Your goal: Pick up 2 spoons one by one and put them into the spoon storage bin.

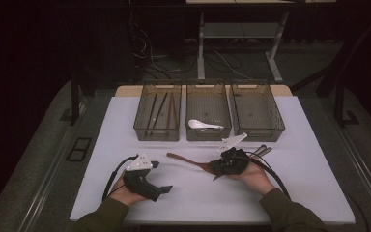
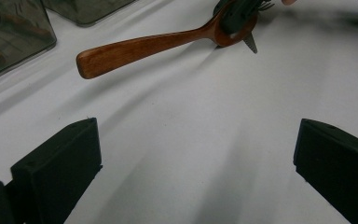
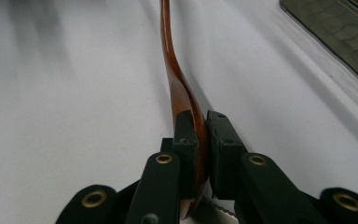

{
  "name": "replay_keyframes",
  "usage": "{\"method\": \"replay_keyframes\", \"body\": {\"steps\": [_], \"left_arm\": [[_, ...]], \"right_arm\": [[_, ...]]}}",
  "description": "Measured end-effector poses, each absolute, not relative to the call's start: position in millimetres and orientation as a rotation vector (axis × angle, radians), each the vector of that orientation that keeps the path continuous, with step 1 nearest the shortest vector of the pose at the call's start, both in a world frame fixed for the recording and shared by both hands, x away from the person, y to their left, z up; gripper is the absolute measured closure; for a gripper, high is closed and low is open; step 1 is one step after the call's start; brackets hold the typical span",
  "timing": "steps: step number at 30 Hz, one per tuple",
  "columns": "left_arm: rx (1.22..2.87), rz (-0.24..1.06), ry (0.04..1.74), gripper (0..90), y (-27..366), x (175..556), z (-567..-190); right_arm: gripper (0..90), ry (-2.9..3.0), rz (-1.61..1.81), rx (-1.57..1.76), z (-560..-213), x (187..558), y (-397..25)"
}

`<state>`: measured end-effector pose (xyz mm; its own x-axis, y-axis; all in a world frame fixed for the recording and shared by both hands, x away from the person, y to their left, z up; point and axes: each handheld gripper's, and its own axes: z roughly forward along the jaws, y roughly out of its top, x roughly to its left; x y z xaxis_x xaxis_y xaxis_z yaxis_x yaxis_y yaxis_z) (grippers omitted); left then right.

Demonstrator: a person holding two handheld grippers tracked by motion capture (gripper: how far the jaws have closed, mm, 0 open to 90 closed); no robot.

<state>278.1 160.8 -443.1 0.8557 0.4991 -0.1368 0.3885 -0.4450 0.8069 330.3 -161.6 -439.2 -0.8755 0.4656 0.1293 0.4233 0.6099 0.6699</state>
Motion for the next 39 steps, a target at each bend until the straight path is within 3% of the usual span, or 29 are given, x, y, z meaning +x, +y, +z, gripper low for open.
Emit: {"method": "replay_keyframes", "body": {"steps": [39], "left_arm": [[2.092,0.140,0.643,0.0,160.0,277.8,-443.5]], "right_arm": [[82.4,2.506,1.339,0.888,-403.5,338.9,-210.3]]}}
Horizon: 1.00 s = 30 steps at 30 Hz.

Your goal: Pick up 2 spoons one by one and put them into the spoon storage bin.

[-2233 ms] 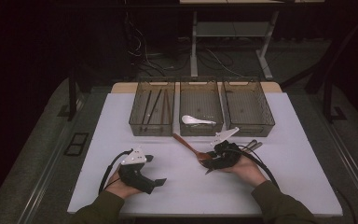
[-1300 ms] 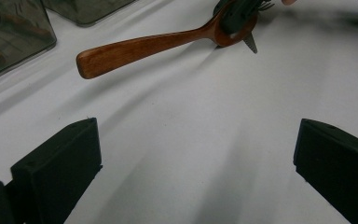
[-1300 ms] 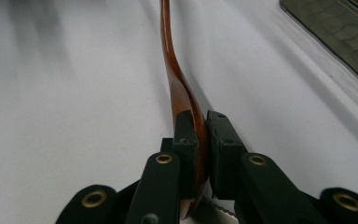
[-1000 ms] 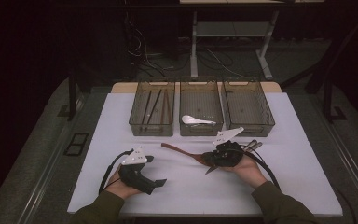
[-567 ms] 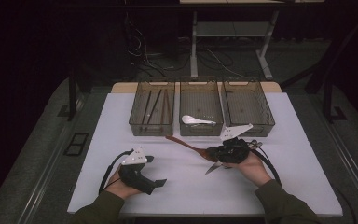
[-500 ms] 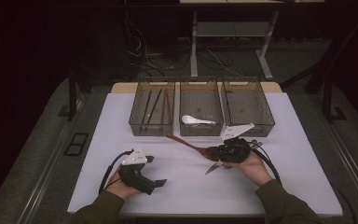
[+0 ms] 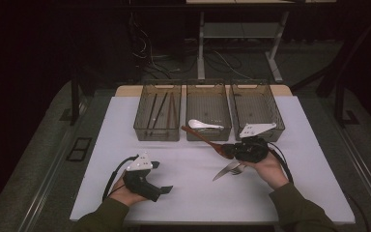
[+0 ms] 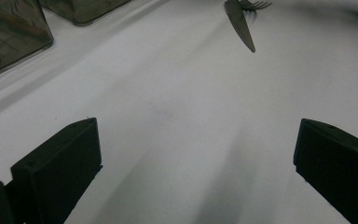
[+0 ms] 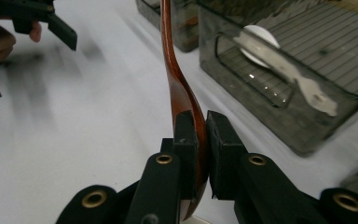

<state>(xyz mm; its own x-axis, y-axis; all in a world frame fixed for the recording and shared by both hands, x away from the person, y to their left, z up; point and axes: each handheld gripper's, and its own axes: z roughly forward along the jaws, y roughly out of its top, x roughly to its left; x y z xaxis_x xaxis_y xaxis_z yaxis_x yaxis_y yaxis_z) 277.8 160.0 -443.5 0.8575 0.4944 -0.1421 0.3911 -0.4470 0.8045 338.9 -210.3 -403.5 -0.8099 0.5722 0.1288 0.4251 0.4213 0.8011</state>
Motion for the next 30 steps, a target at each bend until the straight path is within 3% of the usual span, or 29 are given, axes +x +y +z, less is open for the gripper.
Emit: {"method": "replay_keyframes", "body": {"steps": [15,30], "left_arm": [[2.099,0.143,0.639,0.0,159.7,278.0,-443.6],[2.091,0.137,0.642,0.0,159.8,278.0,-443.4]], "right_arm": [[82.4,2.329,1.390,0.987,-375.7,360.4,-229.4],[82.4,2.245,1.280,1.065,-366.8,407.2,-205.0]]}}
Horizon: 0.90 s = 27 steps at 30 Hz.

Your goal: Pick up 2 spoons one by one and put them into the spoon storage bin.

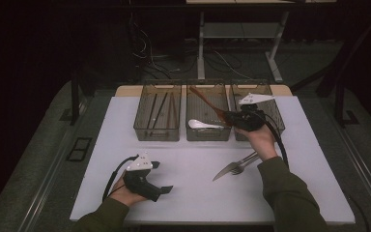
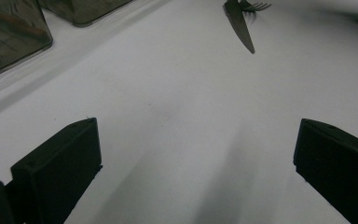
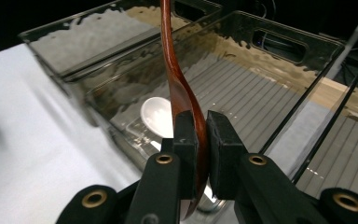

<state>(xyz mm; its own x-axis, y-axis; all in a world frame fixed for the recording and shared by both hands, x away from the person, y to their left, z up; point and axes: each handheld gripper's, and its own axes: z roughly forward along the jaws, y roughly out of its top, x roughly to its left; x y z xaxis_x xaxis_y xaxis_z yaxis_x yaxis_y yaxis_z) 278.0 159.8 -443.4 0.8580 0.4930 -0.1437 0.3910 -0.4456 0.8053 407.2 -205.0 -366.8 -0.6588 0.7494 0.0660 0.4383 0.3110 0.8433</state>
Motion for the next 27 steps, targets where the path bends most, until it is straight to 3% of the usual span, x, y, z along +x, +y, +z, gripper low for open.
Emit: {"method": "replay_keyframes", "body": {"steps": [20,27], "left_arm": [[2.088,0.136,0.643,0.0,159.5,277.7,-443.5],[2.090,0.137,0.642,0.0,159.6,277.8,-443.5]], "right_arm": [[81.9,2.296,1.103,1.151,-391.7,436.2,-189.9],[66.7,2.281,1.142,1.158,-389.0,434.8,-191.1]]}}
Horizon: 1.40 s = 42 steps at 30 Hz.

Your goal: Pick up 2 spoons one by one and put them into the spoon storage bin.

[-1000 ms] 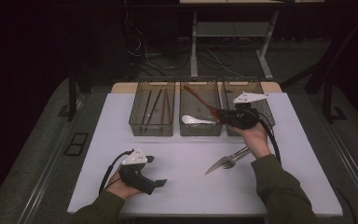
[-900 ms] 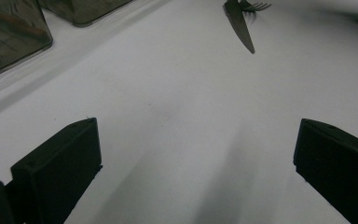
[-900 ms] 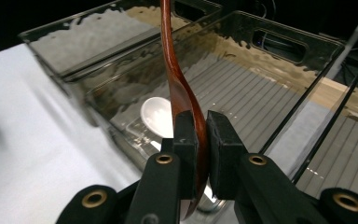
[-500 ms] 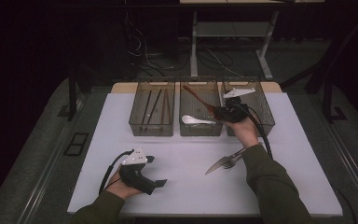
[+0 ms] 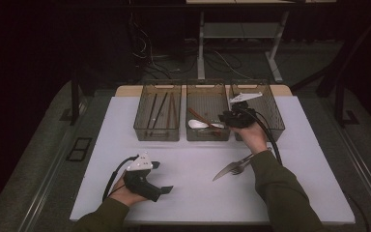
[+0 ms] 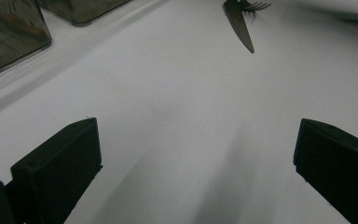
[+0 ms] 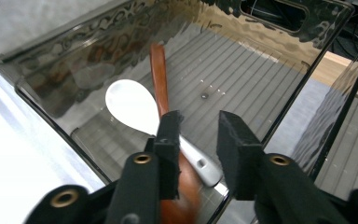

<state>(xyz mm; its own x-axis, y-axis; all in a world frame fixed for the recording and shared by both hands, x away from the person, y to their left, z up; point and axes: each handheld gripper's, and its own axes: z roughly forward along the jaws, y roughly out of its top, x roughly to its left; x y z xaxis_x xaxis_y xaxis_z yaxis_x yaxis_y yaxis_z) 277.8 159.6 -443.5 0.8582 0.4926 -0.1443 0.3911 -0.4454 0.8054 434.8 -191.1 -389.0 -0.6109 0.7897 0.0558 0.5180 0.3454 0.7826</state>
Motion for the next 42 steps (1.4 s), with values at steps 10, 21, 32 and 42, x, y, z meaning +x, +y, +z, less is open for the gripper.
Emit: {"method": "replay_keyframes", "body": {"steps": [10,21,32,42], "left_arm": [[2.087,0.135,0.645,0.0,159.3,277.6,-443.7],[2.095,0.135,0.641,0.0,159.4,277.9,-443.8],[2.088,0.135,0.642,0.0,160.3,277.4,-443.2],[2.089,0.136,0.640,0.0,160.5,277.0,-443.0]], "right_arm": [[46.3,2.270,1.226,1.143,-375.0,423.6,-198.9],[41.1,2.288,1.329,1.092,-366.1,394.6,-210.6],[54.1,2.312,1.289,1.077,-378.6,370.8,-226.2],[78.3,2.349,1.226,1.064,-390.5,354.3,-249.8]]}}
